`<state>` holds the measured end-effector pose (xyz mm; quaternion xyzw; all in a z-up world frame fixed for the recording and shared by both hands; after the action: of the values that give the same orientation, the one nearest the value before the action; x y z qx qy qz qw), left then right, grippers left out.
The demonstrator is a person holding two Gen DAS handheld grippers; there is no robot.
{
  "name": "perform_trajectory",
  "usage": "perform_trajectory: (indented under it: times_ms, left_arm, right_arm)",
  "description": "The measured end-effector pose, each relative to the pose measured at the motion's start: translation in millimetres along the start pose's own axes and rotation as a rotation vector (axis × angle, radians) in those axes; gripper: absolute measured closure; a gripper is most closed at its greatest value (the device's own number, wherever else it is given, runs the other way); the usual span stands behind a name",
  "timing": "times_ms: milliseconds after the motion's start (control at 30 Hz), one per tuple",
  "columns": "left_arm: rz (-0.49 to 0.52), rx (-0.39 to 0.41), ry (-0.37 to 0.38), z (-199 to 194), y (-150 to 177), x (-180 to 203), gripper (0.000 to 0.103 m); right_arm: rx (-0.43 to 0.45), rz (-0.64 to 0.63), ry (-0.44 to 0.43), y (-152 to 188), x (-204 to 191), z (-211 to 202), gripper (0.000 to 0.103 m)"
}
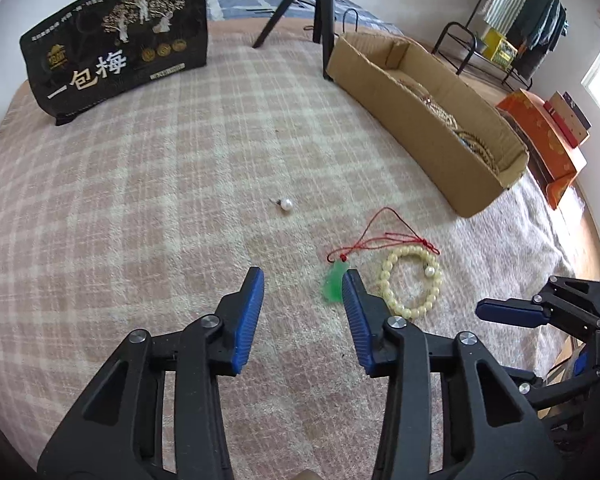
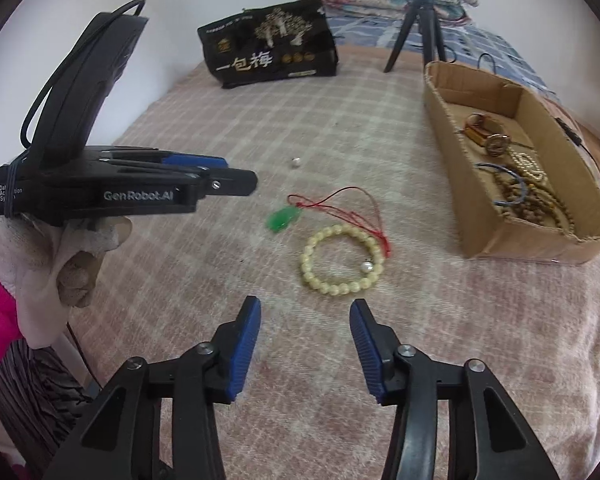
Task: Organize jewelry
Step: 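Lower left tool onto the green jade pendant while right tool approaches the cream bracelet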
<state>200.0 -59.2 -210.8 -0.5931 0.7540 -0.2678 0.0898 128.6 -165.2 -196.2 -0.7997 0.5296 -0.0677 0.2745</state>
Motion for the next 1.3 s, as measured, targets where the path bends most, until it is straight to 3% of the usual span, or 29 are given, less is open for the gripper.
perform_trajectory:
  times_ms: [267,1133,1300]
  left_arm:
    - [0.05,-0.042,-0.007,19.3,10.2,8.7,0.064]
    - [0.087,-0.069,-0.006,45.1,5.9,16.7,0.064]
    - [0.079,-0.063,-0.034,47.6,2.1,11.5,0.086]
  right_arm:
    - [-0.022,-0.024,-0.011,-4.8,-1.9,21.1,0.066]
    - [-0.069,-0.028,-0.018,-5.2,2.8,46.9,0.068]
    - [-0.06,-0.029,-0.009,-6.8,3.9,46.8,0.069]
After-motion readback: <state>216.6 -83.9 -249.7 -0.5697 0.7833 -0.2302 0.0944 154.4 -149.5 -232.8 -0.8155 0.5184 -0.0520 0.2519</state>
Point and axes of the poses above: each gripper's, at about its wrist camera, not at the fingertips, and z roughly the way its jaws point, x to its right, y to its underside, the point moved 6 cm from there along z, roughly the way its jaws point, and after that the axes turned 4 degrees about x, right-handed, at the moved point
